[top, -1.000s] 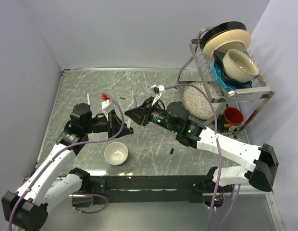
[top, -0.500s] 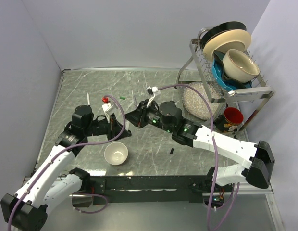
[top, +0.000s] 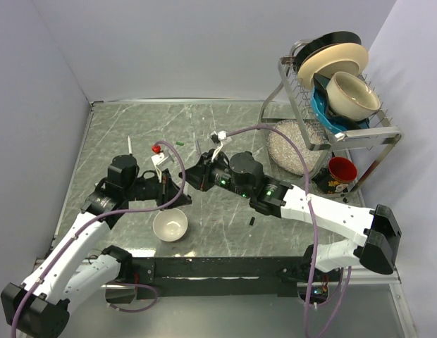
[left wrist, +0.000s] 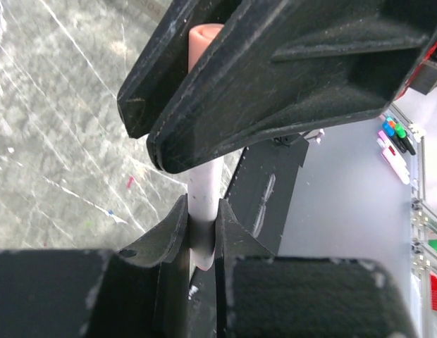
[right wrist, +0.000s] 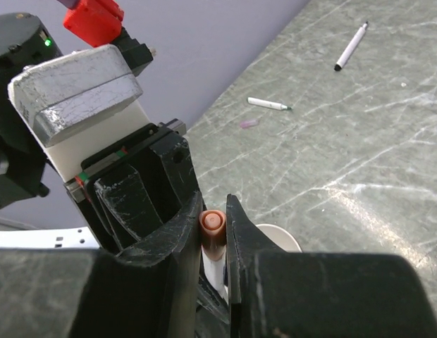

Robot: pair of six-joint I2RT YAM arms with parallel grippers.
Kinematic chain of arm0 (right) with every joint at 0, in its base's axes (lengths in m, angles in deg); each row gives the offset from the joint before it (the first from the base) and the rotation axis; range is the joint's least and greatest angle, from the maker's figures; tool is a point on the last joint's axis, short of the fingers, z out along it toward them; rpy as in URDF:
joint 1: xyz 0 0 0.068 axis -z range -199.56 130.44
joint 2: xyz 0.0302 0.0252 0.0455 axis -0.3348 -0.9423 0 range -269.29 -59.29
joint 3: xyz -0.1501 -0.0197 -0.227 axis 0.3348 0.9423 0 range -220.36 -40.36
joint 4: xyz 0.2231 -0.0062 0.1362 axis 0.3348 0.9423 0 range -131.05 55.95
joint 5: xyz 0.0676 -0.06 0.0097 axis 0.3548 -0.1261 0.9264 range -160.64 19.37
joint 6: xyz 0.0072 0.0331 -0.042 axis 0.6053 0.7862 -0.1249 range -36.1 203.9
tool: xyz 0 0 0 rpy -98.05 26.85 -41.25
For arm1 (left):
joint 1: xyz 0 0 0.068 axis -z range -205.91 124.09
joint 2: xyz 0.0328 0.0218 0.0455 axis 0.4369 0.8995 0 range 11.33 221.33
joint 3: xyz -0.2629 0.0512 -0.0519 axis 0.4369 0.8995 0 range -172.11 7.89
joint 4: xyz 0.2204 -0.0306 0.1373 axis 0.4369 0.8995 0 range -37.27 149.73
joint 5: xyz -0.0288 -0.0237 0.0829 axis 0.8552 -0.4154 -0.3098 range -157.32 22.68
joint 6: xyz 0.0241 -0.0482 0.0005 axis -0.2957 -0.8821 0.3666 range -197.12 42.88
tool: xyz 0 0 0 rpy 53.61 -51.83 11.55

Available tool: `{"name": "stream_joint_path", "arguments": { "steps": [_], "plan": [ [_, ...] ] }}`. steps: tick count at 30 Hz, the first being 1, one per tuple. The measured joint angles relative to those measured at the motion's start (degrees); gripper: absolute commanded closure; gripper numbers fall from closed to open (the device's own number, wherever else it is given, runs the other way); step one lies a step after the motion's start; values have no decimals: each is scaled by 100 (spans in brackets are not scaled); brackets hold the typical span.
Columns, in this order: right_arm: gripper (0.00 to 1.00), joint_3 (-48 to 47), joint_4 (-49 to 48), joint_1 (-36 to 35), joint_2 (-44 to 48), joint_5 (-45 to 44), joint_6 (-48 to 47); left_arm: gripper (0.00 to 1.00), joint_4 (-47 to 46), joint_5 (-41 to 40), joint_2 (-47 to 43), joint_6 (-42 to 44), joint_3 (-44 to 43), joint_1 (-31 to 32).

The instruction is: Insert the pens into the pen caps

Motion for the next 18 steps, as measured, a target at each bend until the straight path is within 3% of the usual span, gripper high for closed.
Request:
{"name": "stream_joint_path", "arguments": {
  "steps": [7,18],
  "plan": [
    [100,199,-42,-114,186,-199,-55,99,258,129,17,13,-96,17],
    [100,365,-505,-166,426,236,-302,99,286,708,20,-105,-380,31]
  ]
}}
